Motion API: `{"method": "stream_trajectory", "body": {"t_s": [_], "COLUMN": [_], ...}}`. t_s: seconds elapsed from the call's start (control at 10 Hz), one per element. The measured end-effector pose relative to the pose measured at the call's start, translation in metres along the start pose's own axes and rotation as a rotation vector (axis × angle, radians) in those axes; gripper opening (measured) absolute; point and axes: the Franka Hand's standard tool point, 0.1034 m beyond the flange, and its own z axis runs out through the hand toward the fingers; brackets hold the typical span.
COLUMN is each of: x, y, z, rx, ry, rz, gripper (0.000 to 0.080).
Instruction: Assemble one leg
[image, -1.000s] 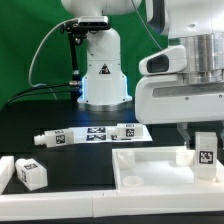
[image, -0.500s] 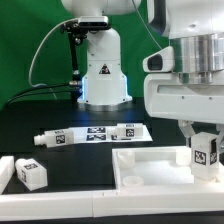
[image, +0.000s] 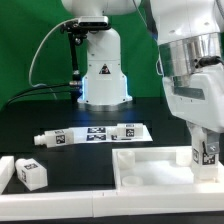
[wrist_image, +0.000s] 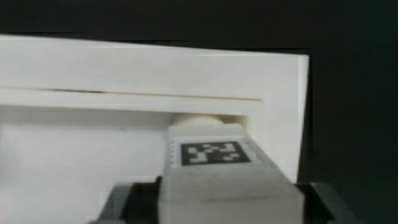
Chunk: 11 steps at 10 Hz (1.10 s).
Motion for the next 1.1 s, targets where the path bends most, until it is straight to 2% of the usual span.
{"method": "stream_trajectory", "body": {"t_s": [0.1, 0.2, 0.3, 0.4, 0.7, 0.8, 0.9, 1.0, 1.1], "x": [-0.0001, -0.0012, 0.0002, -0.0007, 0.0010, 0.0000, -0.0045, -0.0071, -0.0040], "y": [0.0008, 0.0004, 0.0005, 0.0040, 0.0037, 0.0039, 0.0012, -0.0036, -0.0025], "z": [0.0002, -0.0010, -0.0013, 0.0002, 0.0002, 0.0001, -0.0018, -0.0038, -0.0028], "rx": [-0.012, -0.027, -0.031, -0.049, -0.048, -0.063, -0.100, -0.113, -0.116], "ry": [0.002, -0.008, -0.011, -0.021, -0.020, -0.012, 0.023, 0.028, 0.028], "rz": [-0.123, -0.318, -0.474, -0.611, -0.786, -0.896, -1.130, -1.274, -1.274], "gripper": [0.0374, 0.0522, 0.0522, 0.0625, 0.0648, 0.0648, 0.0648, 0.0648, 0.0648]}}
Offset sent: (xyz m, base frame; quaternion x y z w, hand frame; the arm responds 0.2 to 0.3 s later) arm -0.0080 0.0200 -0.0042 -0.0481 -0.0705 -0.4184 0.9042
